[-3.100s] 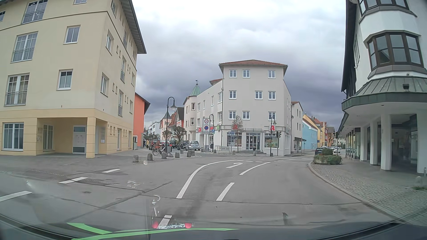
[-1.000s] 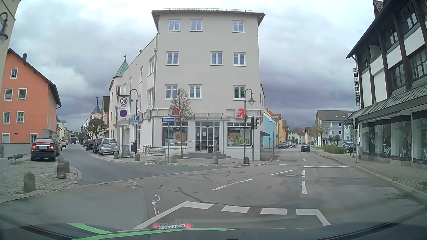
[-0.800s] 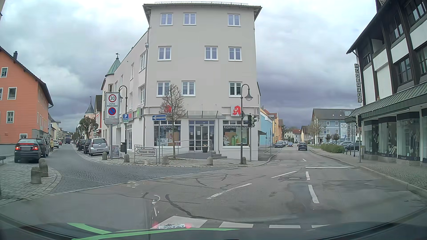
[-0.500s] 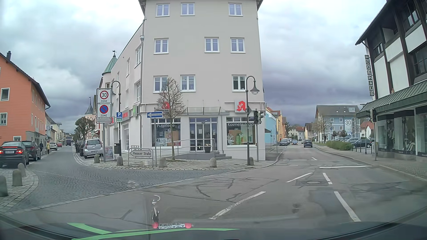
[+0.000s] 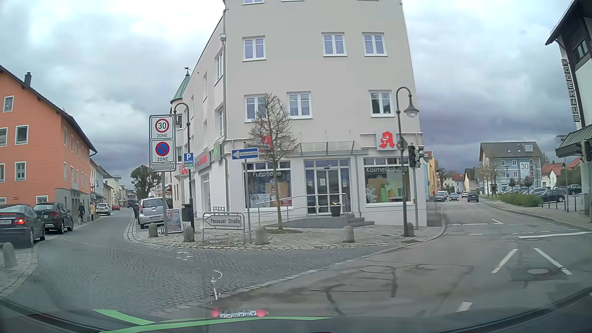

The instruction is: Follow the waypoints while adhering to traffic rules and regulations

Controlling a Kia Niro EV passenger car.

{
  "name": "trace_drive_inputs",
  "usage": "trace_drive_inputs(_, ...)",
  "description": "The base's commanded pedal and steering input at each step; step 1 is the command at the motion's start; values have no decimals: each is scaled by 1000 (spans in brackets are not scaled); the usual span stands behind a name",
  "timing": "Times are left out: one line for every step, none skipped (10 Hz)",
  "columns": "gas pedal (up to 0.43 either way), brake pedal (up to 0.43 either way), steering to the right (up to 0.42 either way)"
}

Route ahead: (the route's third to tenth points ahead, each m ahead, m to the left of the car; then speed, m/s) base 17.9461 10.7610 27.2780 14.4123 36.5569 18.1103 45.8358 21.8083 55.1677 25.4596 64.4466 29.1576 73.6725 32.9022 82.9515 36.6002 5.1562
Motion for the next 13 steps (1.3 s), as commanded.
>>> trace_drive_inputs(0, 0, -314)
trace_drive_inputs(0, 0, -330)
trace_drive_inputs(0, 0, -345)
trace_drive_inputs(0, 0, -357)
trace_drive_inputs(0, 0, -364)
trace_drive_inputs(0, 0, -365)
trace_drive_inputs(20, 0, -365)
trace_drive_inputs(20, 0, -365)
trace_drive_inputs(28, 0, -365)
trace_drive_inputs(0, 0, -361)
trace_drive_inputs(0, 0, -351)
trace_drive_inputs(8, 0, -341)
trace_drive_inputs(8, 0, -329)
